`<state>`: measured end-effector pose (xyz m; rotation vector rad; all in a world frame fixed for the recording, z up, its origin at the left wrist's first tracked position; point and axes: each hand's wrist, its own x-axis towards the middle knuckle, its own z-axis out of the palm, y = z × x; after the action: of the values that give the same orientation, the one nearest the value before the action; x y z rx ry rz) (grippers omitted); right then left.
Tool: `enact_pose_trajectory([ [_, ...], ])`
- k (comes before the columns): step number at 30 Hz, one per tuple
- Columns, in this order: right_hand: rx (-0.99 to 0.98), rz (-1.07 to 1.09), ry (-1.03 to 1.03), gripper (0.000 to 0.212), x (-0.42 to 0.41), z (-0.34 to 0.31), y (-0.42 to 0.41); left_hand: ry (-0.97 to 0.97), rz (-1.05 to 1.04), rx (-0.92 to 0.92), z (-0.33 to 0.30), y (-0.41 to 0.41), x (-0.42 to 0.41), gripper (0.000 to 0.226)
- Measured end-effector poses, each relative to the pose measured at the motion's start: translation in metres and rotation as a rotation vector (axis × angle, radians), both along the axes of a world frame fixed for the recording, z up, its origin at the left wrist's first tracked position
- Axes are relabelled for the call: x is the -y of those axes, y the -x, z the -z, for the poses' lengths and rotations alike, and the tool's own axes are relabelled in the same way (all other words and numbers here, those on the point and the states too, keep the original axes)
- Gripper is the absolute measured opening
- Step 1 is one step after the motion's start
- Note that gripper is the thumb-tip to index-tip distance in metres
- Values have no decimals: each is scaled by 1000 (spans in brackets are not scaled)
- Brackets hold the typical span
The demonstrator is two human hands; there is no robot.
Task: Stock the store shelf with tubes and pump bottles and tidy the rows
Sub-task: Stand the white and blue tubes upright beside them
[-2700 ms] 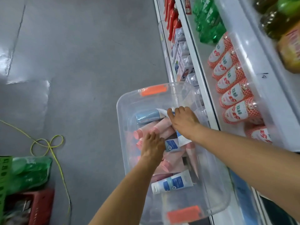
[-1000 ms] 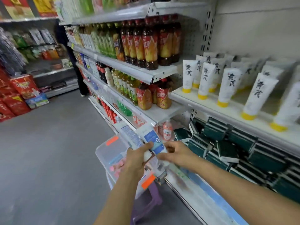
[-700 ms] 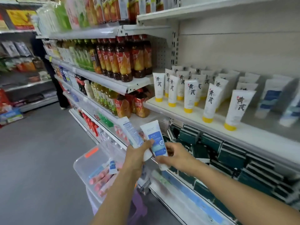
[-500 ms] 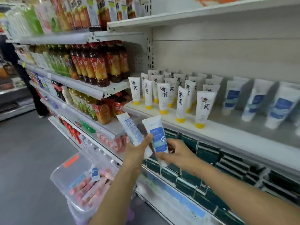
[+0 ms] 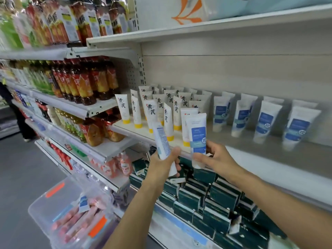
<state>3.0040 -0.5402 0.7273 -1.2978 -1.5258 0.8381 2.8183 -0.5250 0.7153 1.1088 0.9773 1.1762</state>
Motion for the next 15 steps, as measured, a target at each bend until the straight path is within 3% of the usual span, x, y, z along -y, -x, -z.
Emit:
enact_pose_trajectory([
  [4,-39,77,37,29,-15,-1,-34,-1,63,-69,0,-19,-1,38],
  [15,29,169,112,37,-83,-3,-78,-1,157,-163,1,-60,-9,34],
])
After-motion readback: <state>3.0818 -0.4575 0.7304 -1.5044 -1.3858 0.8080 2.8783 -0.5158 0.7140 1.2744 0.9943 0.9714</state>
